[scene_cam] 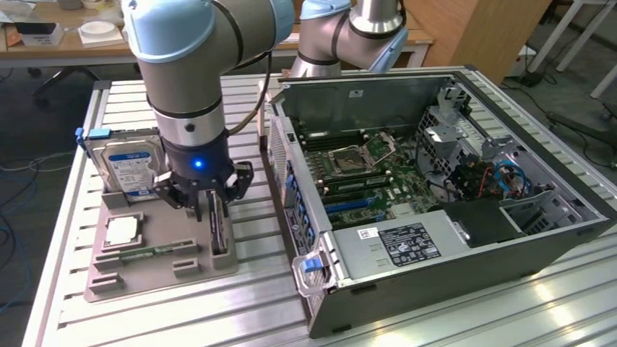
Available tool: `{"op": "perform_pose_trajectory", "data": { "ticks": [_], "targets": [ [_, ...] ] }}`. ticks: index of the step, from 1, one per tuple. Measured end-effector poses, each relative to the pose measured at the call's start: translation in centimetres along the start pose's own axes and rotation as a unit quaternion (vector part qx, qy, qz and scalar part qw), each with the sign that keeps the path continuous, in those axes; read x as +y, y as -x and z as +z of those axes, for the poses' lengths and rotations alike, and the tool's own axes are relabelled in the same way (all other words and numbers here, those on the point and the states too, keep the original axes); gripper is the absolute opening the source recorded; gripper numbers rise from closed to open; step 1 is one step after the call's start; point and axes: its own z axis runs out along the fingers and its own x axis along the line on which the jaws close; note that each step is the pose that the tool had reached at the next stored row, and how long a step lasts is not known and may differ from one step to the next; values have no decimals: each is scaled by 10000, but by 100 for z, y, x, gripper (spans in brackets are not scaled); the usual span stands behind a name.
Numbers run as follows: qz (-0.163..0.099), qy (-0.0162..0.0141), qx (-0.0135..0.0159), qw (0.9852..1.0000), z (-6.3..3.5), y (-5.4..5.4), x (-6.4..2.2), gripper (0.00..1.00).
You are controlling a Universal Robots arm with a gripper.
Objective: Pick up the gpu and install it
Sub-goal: 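Pick up the gpu and move the gpu toward the slot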
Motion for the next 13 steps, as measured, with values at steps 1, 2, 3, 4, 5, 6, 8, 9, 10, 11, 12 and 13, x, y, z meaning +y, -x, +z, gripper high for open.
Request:
{"op": "perform_pose_trajectory", "data": {
  "ticks": [1,2,3,4,5,6,8,9,10,11,12,13],
  "targets": [
    [0,0,0,10000,0,1,0,43],
    [0,-1,0,10000,0,2,0,43],
    [0,0,0,10000,0,2,0,36],
    [0,0,0,10000,0,2,0,36],
    [0,0,0,10000,0,2,0,36],
    [0,0,0,10000,0,3,0,36],
    [0,0,0,10000,0,3,0,36],
    [0,0,0,10000,0,3,0,36],
    [0,0,0,10000,0,4,0,36],
    [-1,0,0,10000,0,10,0,36],
    [-1,0,0,10000,0,16,0,36],
    [-1,0,0,10000,1,23,0,36]
  ]
}}
